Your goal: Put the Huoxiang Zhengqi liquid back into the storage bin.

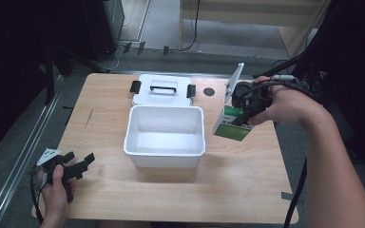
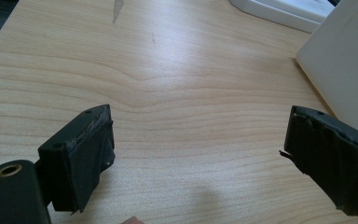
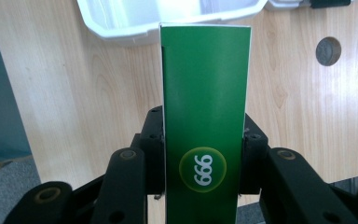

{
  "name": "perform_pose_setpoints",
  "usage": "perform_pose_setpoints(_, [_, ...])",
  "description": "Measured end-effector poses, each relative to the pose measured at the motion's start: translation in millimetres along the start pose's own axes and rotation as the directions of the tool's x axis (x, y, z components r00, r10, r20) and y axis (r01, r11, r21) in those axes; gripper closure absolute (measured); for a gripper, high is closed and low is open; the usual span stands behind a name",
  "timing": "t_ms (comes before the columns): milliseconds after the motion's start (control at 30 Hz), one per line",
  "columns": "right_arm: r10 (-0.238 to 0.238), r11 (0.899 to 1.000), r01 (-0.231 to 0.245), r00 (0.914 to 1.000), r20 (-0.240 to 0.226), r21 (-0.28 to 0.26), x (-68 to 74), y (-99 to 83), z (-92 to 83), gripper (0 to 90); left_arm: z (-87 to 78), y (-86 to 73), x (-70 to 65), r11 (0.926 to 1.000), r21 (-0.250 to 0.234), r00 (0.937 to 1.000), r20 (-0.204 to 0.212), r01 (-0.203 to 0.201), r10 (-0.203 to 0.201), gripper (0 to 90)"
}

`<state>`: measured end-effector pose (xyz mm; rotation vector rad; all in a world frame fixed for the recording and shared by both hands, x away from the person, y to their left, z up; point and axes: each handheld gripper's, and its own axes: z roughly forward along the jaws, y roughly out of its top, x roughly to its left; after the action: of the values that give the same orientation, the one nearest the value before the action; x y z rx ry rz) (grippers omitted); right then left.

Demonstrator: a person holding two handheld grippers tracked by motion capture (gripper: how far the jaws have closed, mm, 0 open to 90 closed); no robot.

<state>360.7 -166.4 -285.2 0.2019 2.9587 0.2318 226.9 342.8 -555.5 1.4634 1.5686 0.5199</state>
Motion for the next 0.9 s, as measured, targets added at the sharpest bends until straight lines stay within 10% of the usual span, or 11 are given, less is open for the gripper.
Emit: perform_pose_setpoints(900, [-0.1, 0.994, 0.1, 0.9949, -0.008, -0.032, 8.0, 85.9, -21.6, 64.3, -0.2, 0.0, 0.4, 1.0, 0.002, 1.0, 0.001, 0.002, -0.002, 9.2])
